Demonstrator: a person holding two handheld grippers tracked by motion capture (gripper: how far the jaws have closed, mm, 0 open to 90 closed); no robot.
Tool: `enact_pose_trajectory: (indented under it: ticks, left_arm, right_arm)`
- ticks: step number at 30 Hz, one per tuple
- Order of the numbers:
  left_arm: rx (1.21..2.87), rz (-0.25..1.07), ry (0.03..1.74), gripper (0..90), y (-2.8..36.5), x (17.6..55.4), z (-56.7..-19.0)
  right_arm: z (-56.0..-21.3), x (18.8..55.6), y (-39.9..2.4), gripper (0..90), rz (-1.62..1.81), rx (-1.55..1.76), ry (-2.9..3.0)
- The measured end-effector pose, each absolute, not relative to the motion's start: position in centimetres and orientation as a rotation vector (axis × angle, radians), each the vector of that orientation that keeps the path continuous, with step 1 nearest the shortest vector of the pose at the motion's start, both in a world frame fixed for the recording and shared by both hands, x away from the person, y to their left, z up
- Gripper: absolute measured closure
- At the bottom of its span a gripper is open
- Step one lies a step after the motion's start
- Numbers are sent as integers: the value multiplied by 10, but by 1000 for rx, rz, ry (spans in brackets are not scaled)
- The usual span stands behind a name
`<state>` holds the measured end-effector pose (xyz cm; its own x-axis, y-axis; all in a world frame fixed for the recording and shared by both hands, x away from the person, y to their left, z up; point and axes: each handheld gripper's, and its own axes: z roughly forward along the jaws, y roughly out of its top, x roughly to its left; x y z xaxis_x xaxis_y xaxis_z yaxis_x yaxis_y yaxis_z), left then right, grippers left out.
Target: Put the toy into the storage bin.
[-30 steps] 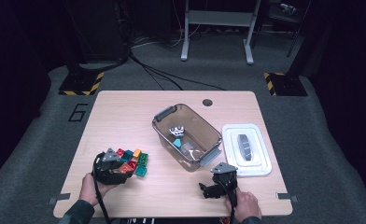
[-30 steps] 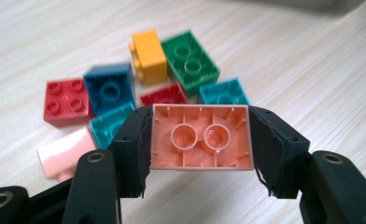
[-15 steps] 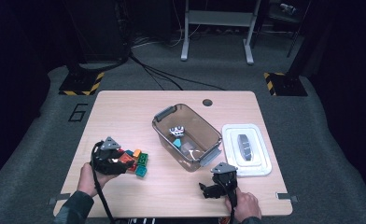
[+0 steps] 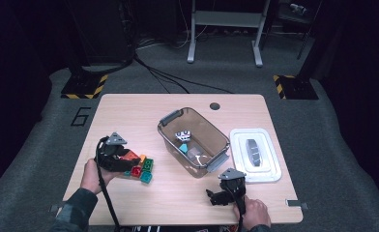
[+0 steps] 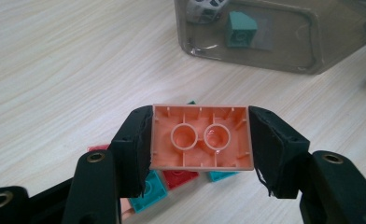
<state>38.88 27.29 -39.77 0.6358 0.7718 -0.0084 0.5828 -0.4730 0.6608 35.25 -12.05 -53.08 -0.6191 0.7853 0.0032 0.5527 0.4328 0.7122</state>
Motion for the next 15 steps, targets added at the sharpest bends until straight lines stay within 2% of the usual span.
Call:
enact_pose_trajectory:
  ticks: [15]
  left_arm:
    - [2238,412,1044,432,267,407,-382]
  right_arm:
    - [-531,353,-120,0,992,1148,2360]
